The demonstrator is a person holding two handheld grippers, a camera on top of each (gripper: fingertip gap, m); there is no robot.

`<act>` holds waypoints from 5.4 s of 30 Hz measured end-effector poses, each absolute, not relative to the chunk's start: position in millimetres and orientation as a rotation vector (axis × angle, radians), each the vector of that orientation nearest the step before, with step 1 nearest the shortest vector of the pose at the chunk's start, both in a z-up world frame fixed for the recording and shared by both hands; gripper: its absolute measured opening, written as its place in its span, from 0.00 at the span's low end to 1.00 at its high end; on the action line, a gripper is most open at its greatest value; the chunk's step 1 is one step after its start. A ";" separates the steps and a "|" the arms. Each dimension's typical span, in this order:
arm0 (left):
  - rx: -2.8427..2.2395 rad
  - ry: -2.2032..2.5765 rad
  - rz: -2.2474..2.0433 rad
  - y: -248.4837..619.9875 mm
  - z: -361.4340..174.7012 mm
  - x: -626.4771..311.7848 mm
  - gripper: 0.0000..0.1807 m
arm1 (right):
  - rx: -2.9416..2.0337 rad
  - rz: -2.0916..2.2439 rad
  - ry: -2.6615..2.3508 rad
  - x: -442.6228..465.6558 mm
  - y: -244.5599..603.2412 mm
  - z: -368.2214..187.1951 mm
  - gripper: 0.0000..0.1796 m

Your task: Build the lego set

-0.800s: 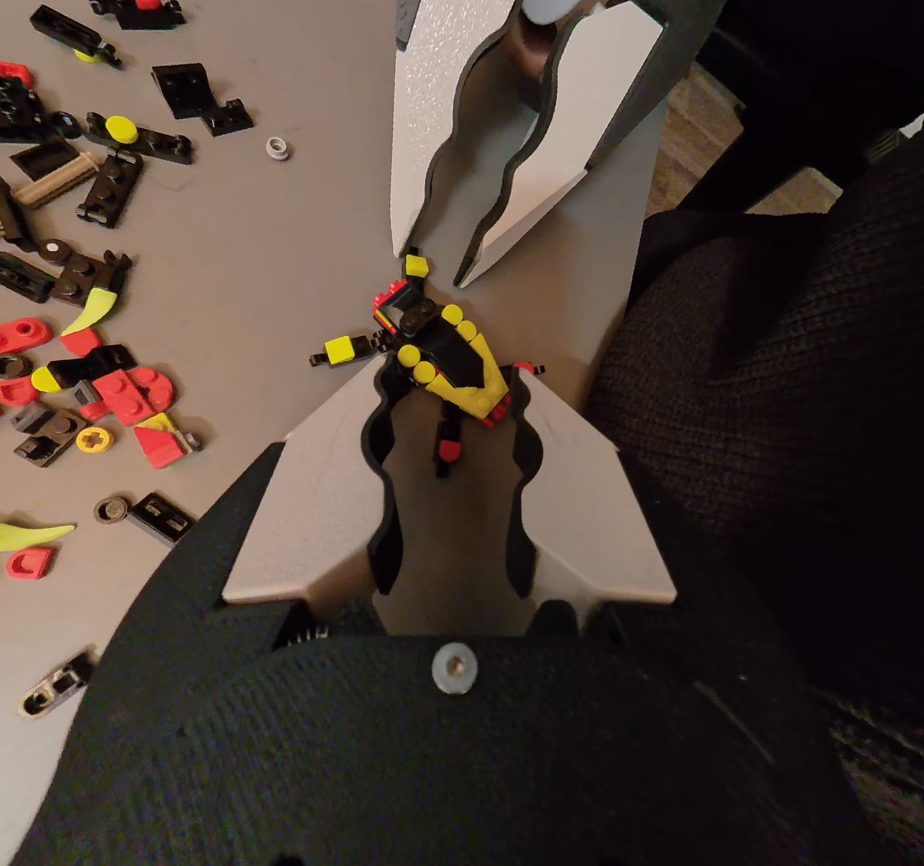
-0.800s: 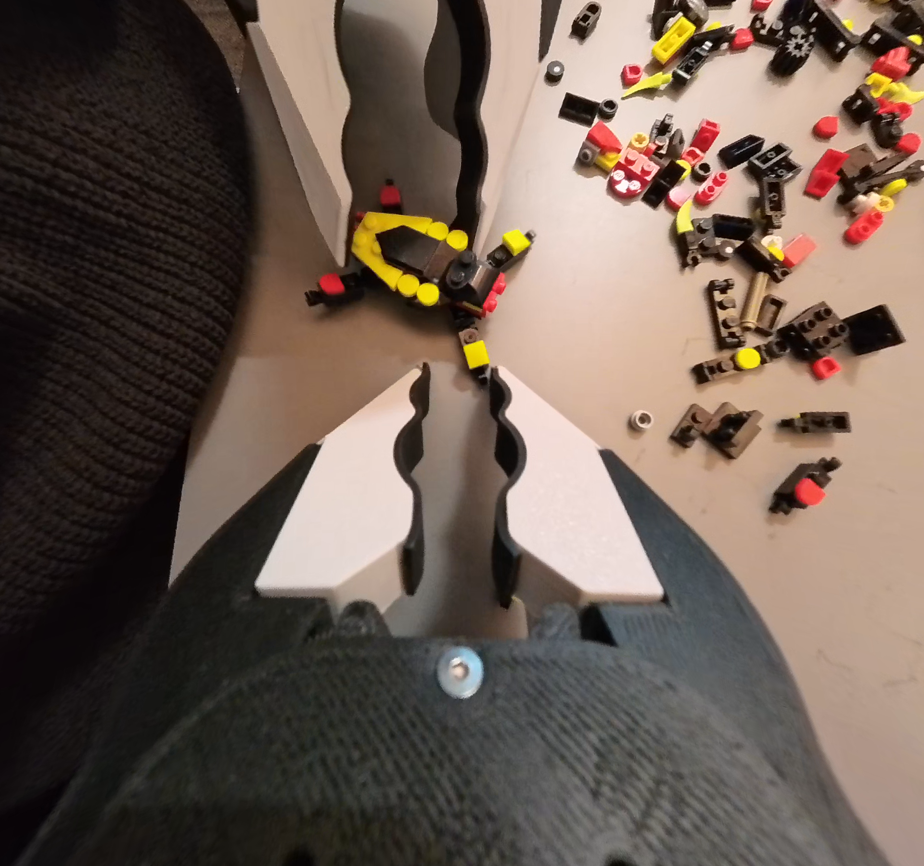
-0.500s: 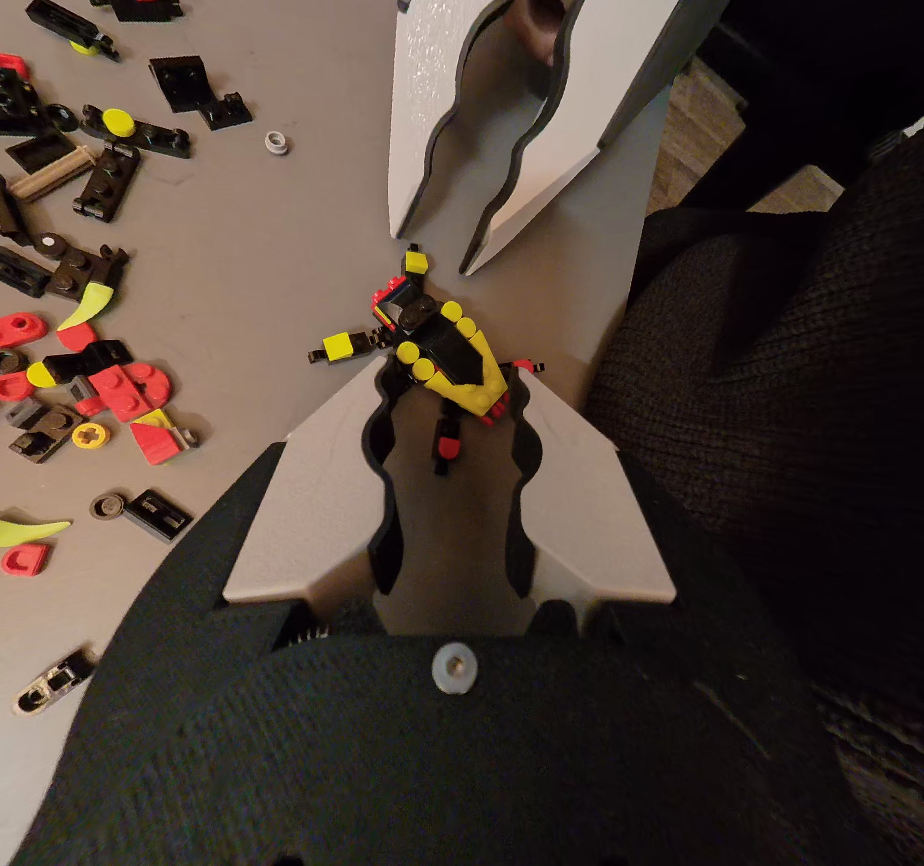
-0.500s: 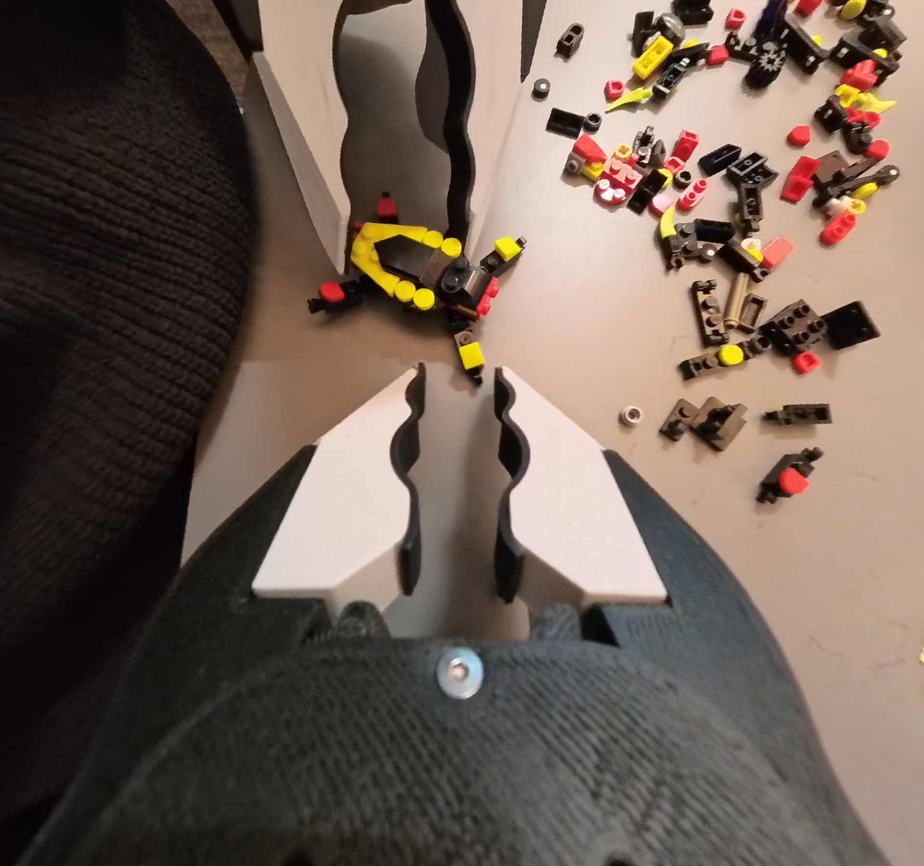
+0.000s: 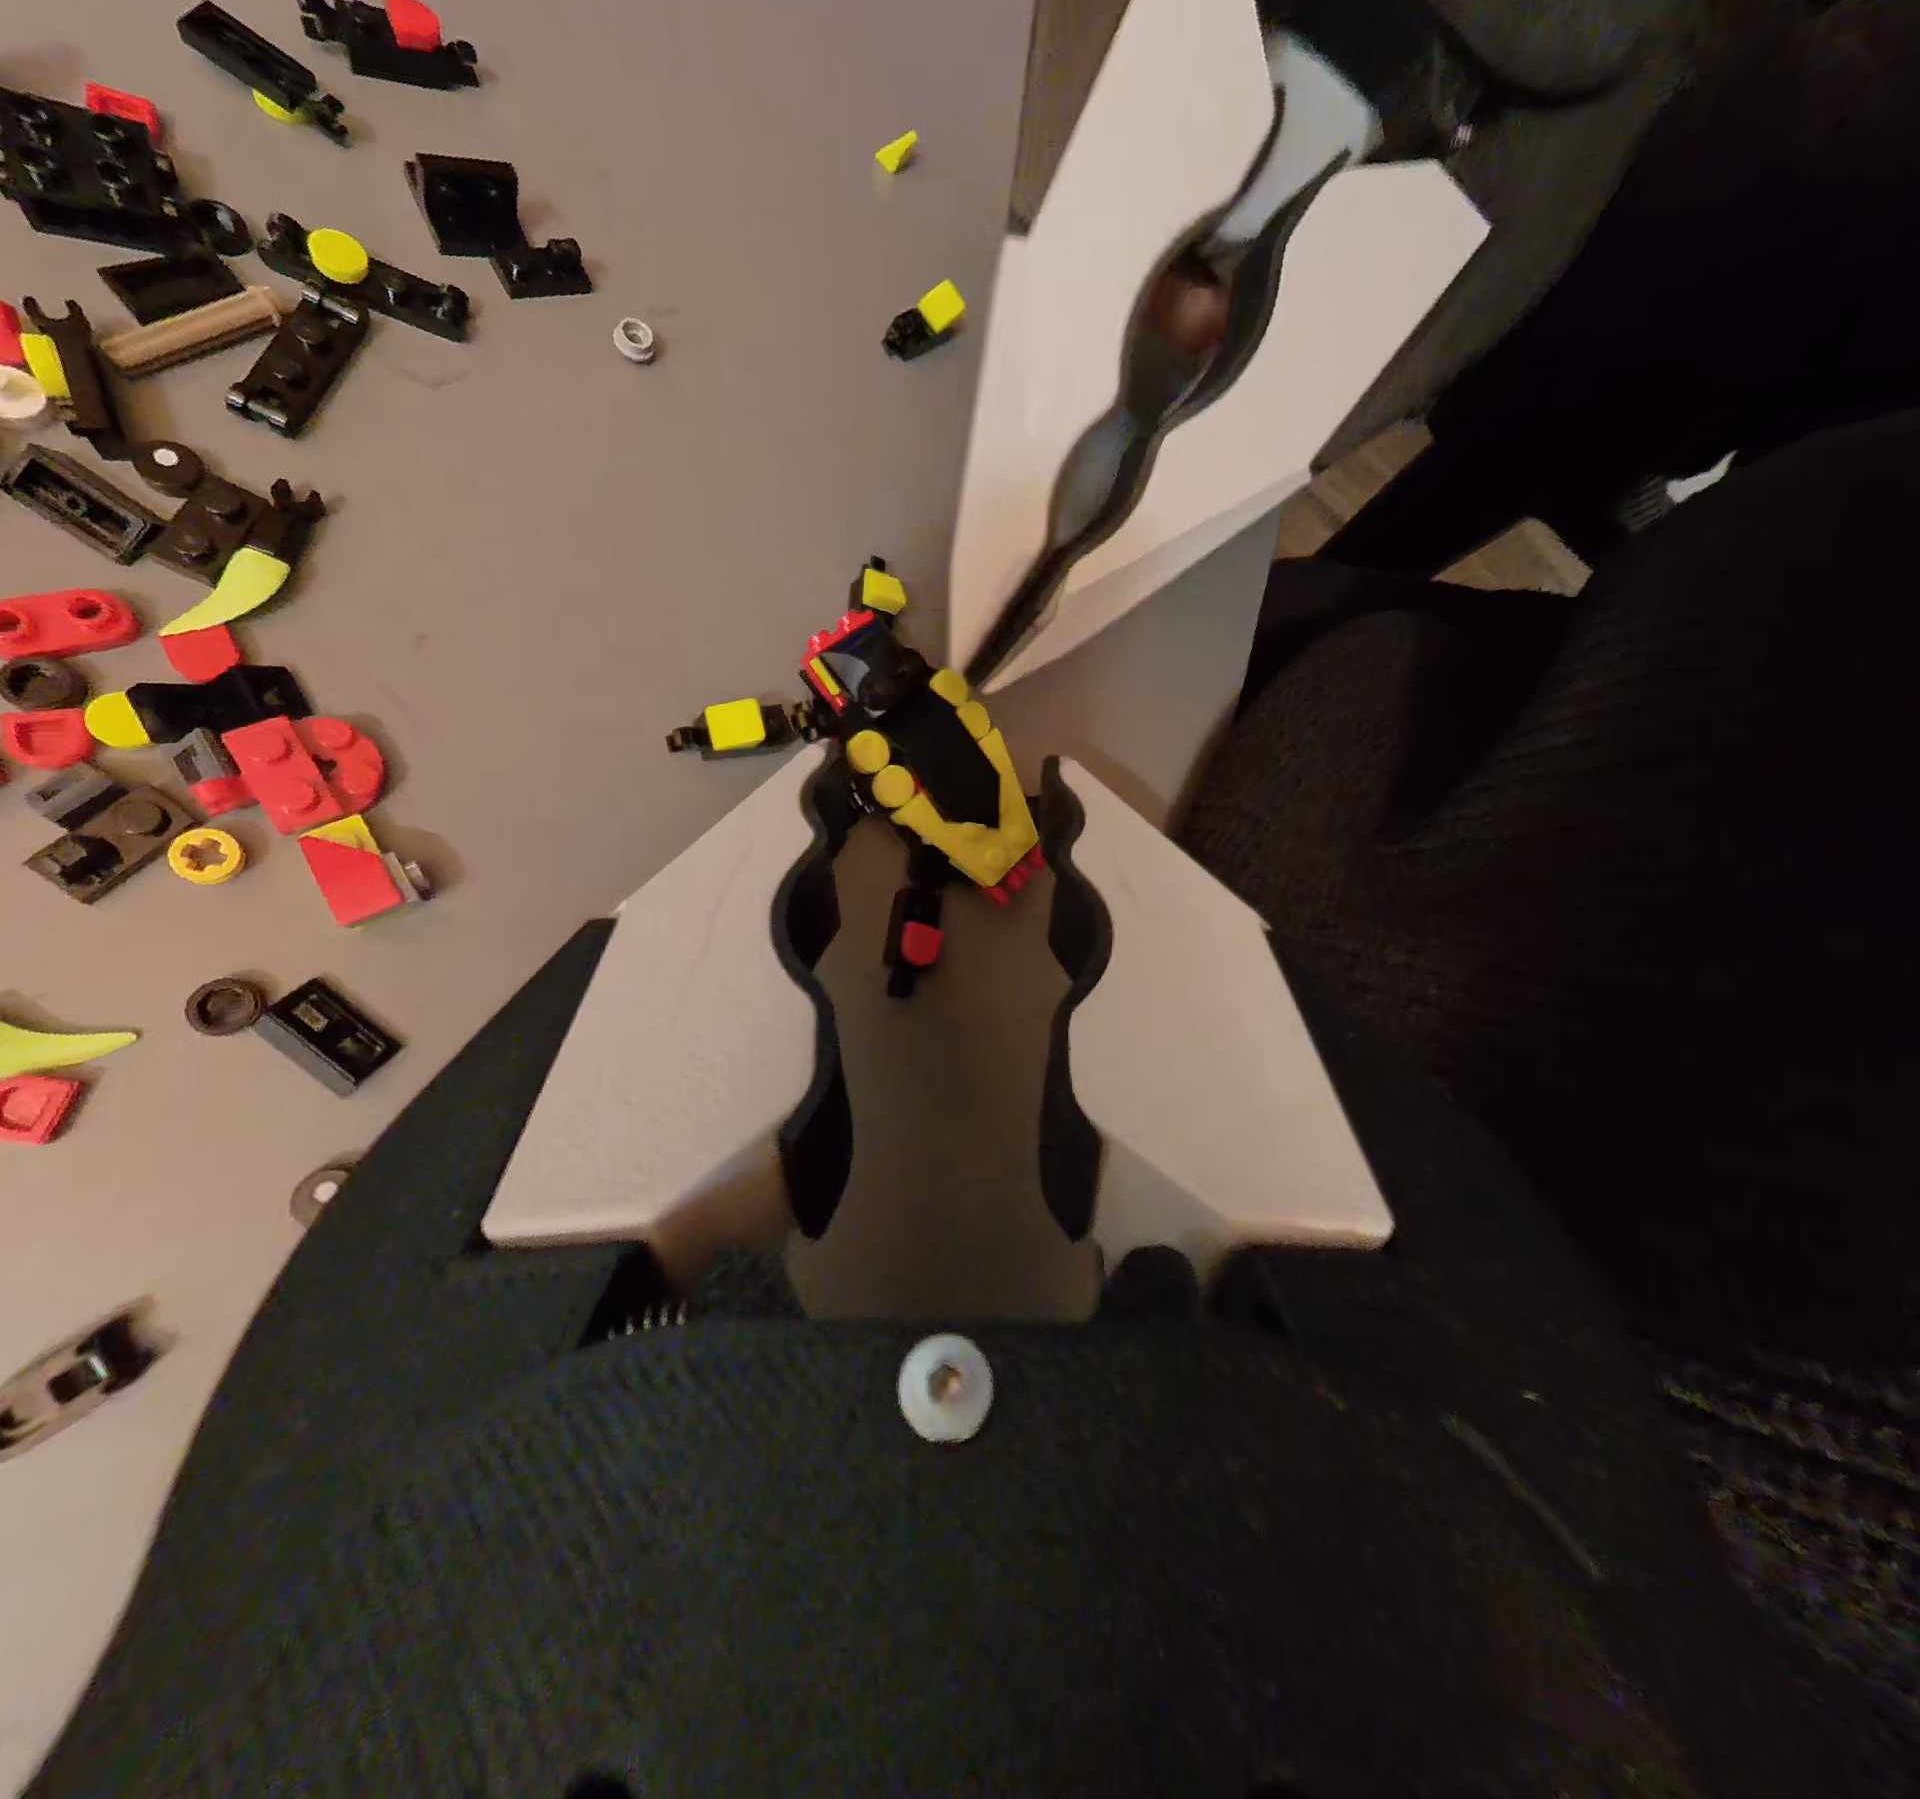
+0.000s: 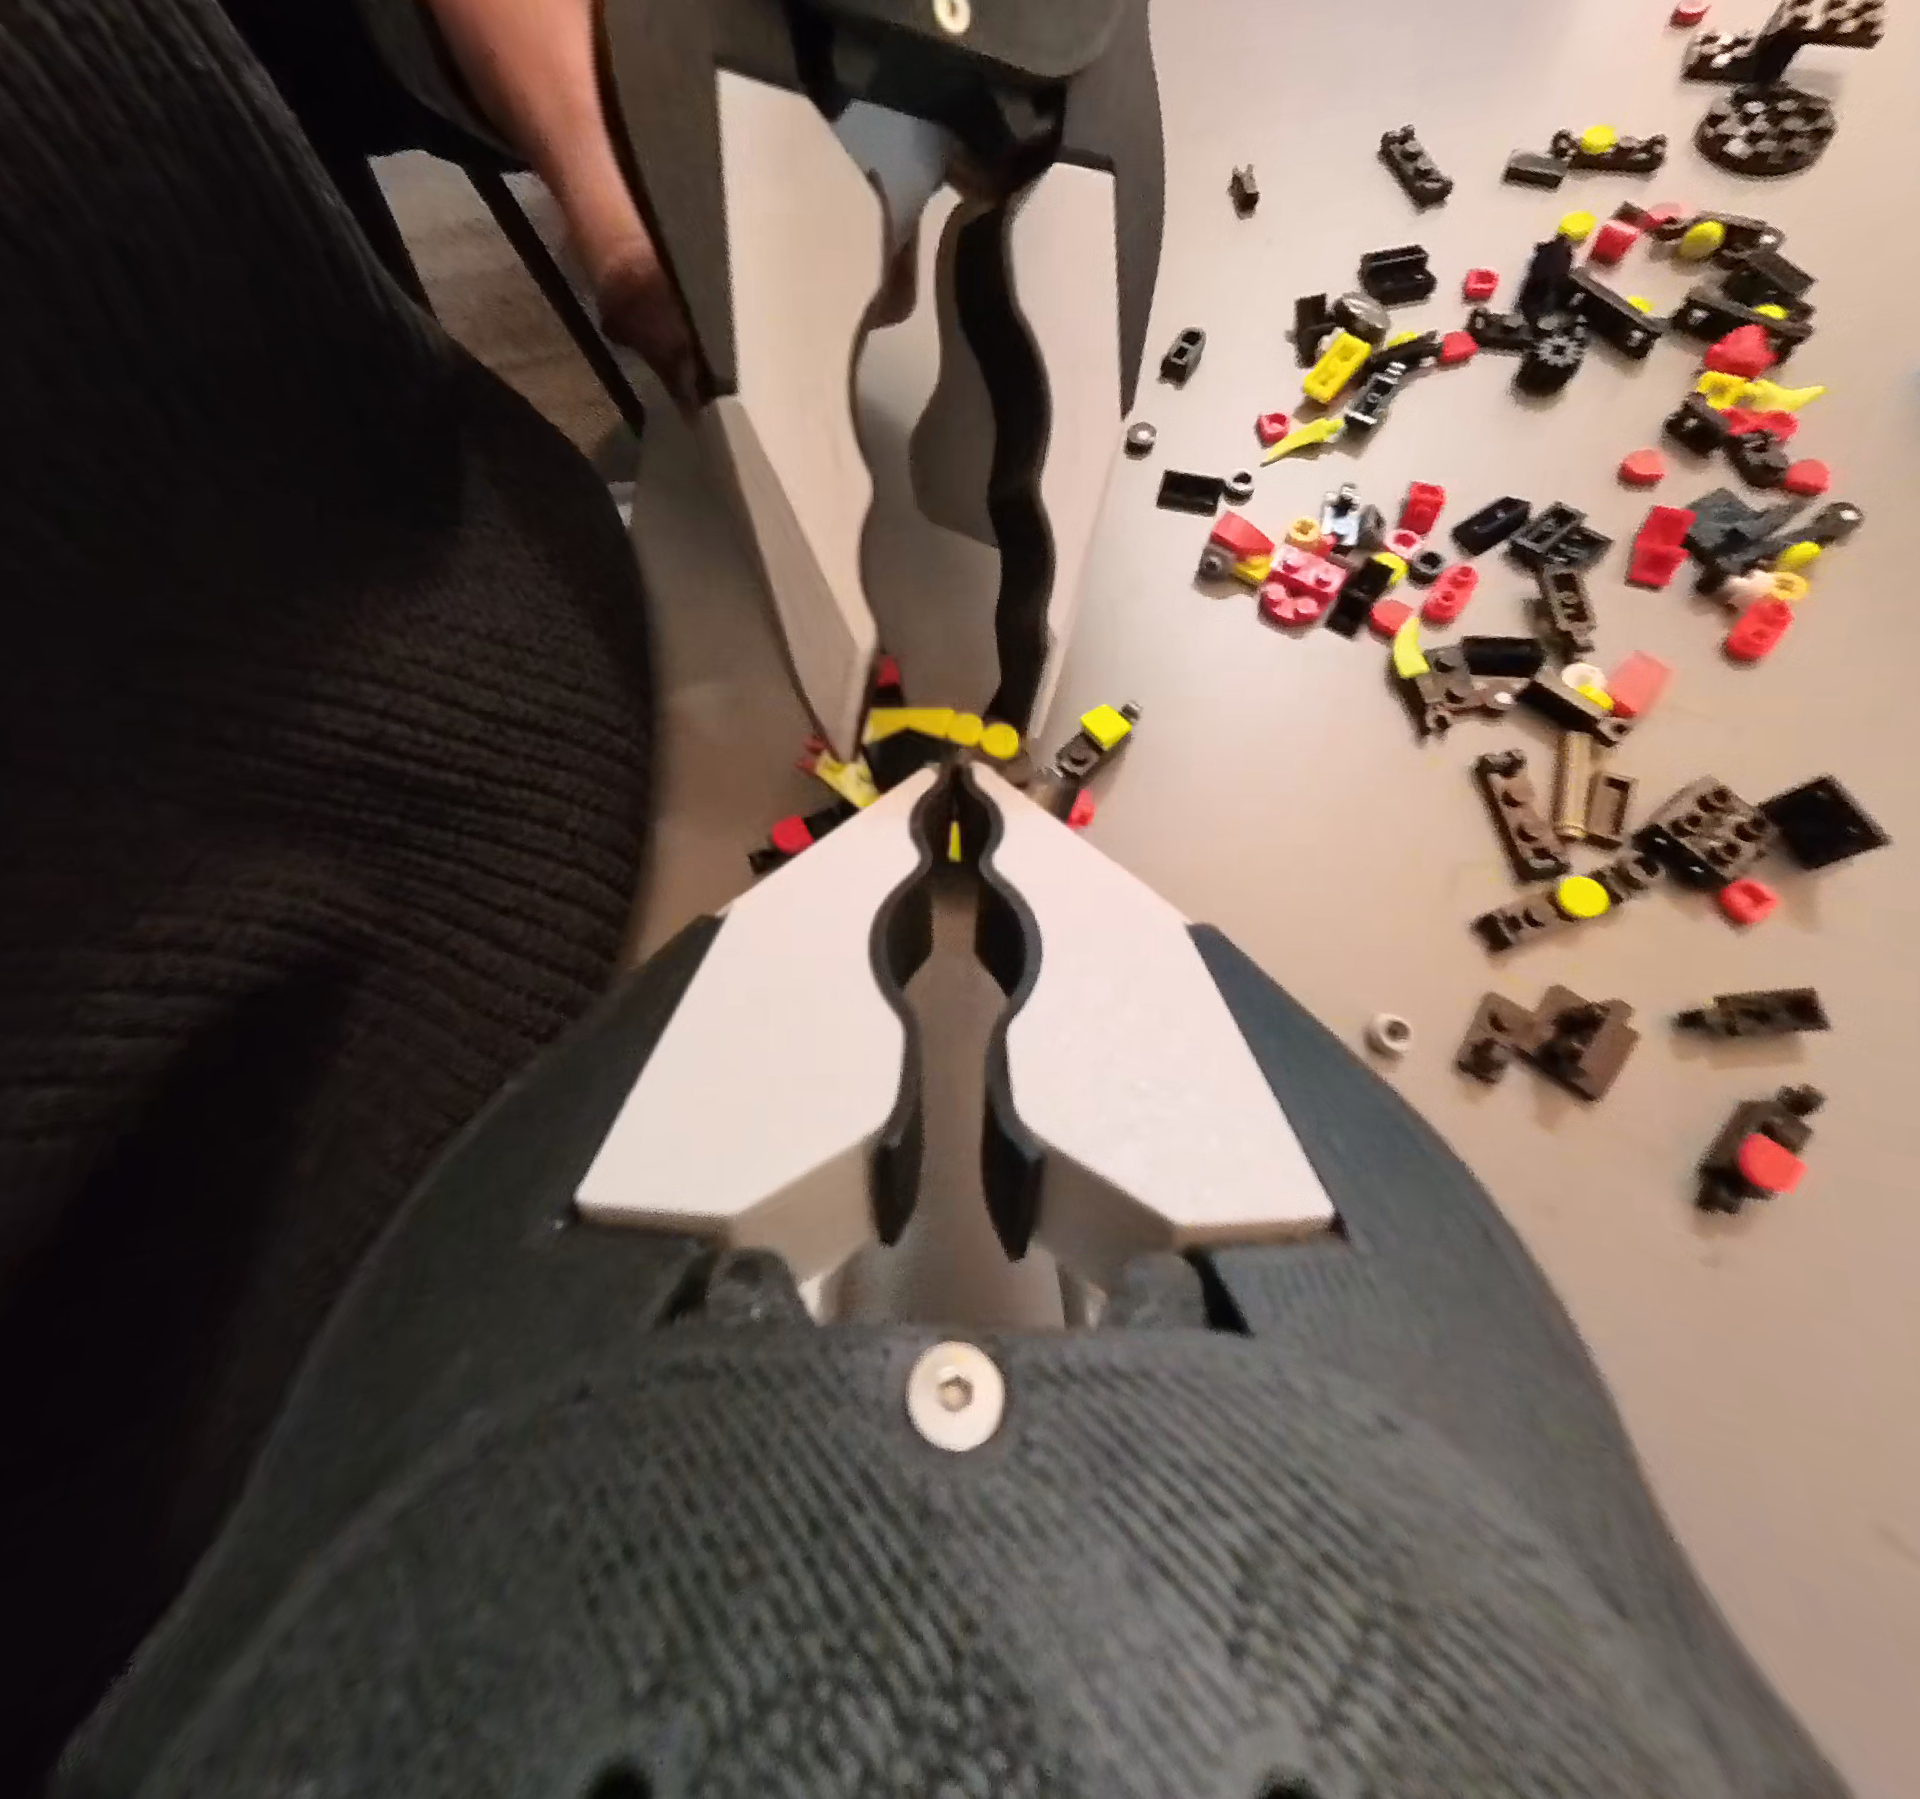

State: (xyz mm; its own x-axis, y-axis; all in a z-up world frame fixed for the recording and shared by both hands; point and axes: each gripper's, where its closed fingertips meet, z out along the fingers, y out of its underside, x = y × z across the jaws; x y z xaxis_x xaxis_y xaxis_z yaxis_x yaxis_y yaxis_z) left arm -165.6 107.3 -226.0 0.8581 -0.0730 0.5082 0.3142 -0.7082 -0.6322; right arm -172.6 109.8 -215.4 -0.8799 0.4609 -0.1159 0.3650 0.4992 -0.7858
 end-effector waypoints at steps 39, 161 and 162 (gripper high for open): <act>-2.253 -0.260 -0.762 100.0 -227.6 -164.8 0.21 | -0.660 1.056 -2.631 -175.6 136.7 -246.6 0.20; -2.473 -0.089 -0.134 126.3 -251.7 -238.5 0.07 | -1.356 1.091 -2.328 -174.7 154.2 -233.1 0.16; -2.466 -0.105 -0.150 125.4 -251.4 -238.2 0.08 | -1.376 1.085 -2.315 -175.5 158.7 -233.1 0.16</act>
